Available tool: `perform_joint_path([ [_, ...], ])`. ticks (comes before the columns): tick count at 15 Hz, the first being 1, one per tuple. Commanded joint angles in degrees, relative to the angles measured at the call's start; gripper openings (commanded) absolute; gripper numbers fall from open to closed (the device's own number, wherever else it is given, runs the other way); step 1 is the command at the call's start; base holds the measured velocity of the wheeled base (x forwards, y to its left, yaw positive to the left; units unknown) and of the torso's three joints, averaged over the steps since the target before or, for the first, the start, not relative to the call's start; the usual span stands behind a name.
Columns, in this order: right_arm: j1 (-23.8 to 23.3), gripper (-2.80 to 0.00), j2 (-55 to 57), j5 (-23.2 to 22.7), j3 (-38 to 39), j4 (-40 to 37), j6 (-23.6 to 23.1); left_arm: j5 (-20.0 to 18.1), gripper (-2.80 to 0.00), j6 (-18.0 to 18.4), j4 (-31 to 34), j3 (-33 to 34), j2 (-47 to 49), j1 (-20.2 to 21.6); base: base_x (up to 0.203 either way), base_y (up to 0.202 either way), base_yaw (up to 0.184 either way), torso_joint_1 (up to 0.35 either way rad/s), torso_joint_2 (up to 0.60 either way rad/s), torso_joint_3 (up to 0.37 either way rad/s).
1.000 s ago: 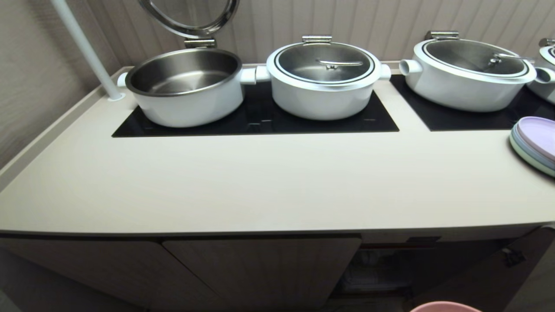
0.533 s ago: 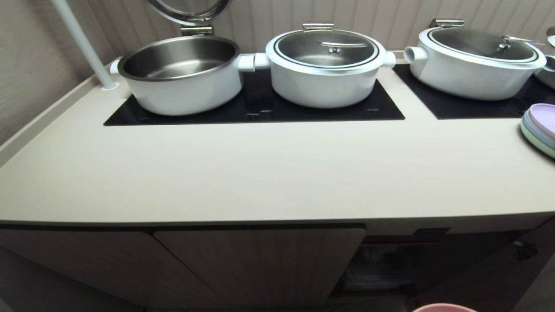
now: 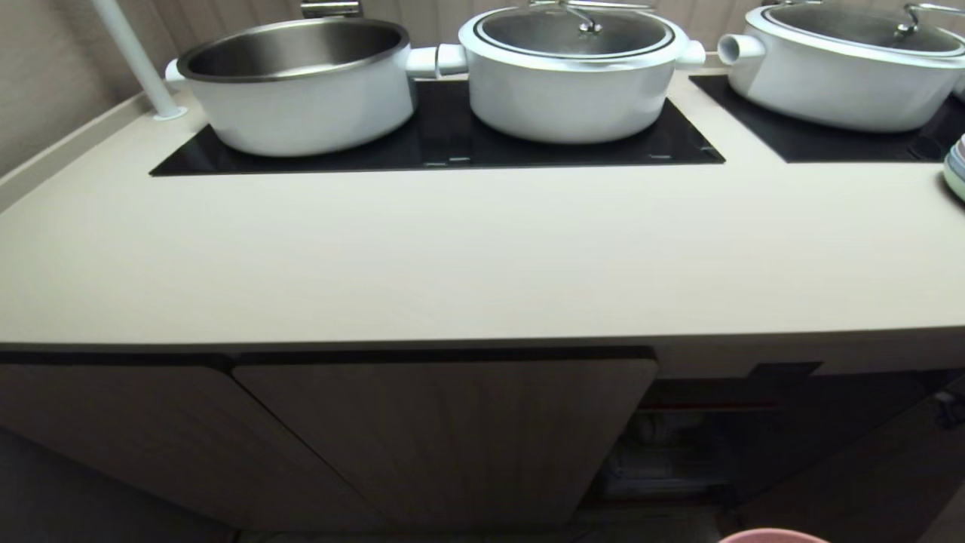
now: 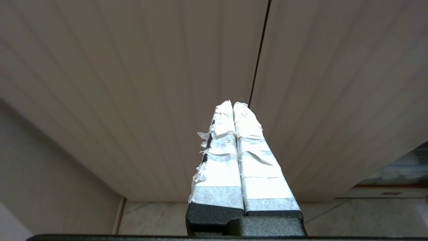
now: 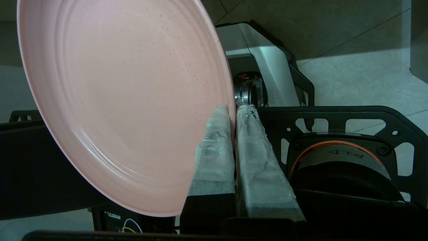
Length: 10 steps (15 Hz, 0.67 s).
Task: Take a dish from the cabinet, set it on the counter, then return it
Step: Put it back into the cabinet
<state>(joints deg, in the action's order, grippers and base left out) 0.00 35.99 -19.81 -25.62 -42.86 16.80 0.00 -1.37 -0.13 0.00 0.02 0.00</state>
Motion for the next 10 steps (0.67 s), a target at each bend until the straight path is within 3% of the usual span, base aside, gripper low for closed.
perform_joint_path([
  [1, -0.09, -2.80, 0.14, -0.14, -0.04, -0.38, 0.07, 0.00, -2.80, -0.04, -0.04, 0.00, -0.02, 0.00, 0.000, 0.000, 0.000, -0.232, 0.53, 0.291],
  [10, -0.18, -2.80, -0.04, -0.14, 0.14, -0.56, 0.16, 0.00, -2.80, -0.03, -0.04, 0.00, -0.02, 0.00, 0.000, 0.000, 0.000, -0.217, 0.51, 0.286],
])
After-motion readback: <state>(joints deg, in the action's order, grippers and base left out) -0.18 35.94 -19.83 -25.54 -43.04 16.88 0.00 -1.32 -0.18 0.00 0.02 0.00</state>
